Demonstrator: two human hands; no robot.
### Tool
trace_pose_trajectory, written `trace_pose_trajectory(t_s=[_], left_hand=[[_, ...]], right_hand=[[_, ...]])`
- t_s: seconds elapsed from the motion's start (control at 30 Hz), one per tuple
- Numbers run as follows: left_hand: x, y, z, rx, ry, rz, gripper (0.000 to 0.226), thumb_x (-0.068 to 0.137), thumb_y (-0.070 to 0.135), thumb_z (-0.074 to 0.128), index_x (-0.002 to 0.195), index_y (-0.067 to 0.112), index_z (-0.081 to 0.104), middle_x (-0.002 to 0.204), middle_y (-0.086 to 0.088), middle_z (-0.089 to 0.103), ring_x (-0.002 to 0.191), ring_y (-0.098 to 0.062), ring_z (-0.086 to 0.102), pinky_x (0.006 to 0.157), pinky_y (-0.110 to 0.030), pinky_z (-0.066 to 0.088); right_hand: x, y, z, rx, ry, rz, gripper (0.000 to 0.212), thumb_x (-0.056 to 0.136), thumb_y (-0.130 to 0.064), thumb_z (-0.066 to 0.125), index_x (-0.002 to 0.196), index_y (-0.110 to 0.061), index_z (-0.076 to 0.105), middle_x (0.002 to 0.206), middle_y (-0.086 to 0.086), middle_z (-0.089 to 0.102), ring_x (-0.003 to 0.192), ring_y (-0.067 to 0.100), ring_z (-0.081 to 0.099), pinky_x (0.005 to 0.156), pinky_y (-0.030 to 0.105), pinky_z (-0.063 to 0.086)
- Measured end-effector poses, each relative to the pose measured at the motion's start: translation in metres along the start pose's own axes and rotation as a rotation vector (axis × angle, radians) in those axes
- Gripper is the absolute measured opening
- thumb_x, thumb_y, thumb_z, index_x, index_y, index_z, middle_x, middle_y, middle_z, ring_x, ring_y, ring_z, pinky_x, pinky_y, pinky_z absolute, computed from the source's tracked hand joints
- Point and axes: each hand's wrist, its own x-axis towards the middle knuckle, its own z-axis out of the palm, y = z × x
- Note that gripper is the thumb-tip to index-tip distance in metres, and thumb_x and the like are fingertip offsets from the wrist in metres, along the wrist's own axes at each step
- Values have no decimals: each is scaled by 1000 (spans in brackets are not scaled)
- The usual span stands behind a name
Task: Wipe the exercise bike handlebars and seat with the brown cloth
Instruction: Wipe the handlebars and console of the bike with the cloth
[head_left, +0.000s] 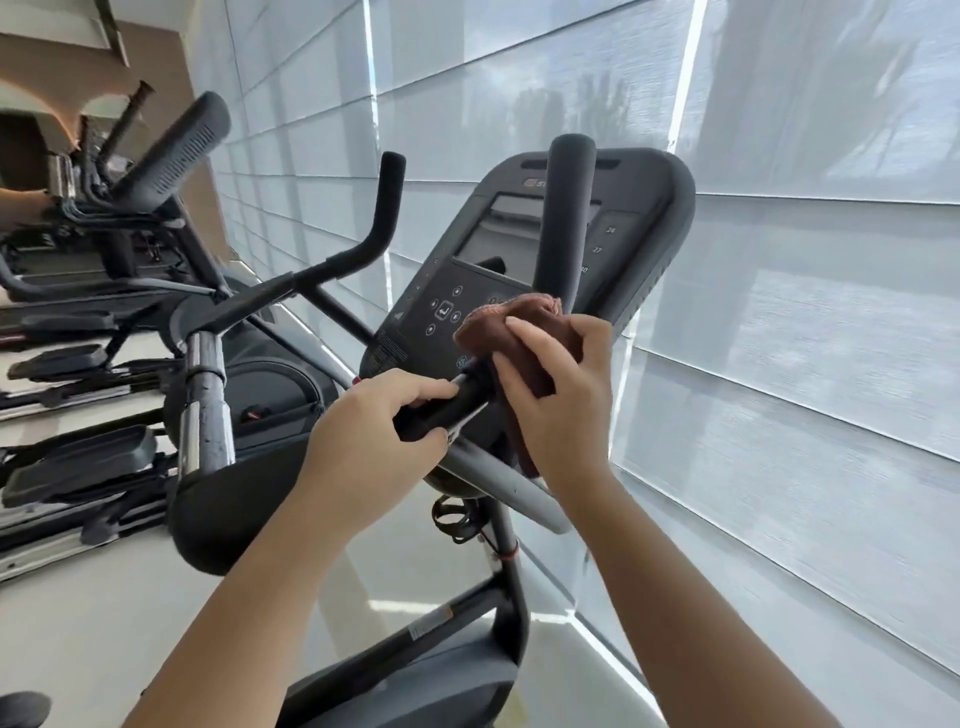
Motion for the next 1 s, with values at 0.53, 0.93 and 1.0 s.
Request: trace_pose_trajectory(t_s=[0.53, 0.93, 1.0], left_hand=[[1, -2, -2, -57, -24, -47, 44, 73, 2, 69, 92, 42, 68, 96, 18, 68, 94, 6, 57, 74, 1, 37], [3, -4, 0, -26, -46, -35, 50, 74, -2, 69, 95, 44, 67, 105, 26, 65, 102, 5, 56, 81, 0, 36], [3, -4, 0, -36, -57, -47, 48, 75, -1, 69, 96, 43, 67, 106, 24, 65, 102, 3, 56, 82, -1, 36]], right_hand=[[50, 31, 4, 263, 137, 28, 29, 78, -13, 68, 107, -14, 66, 110, 14, 45, 105, -5, 40, 93, 6, 30], [51, 46, 3, 639, 142, 299, 32, 80, -11, 65, 108, -26, 62, 107, 1, 50, 103, 1, 51, 91, 8, 37], [54, 48, 1, 666, 145, 296, 30, 80, -13, 64, 105, -29, 63, 106, 0, 53, 101, -1, 52, 91, 10, 39]])
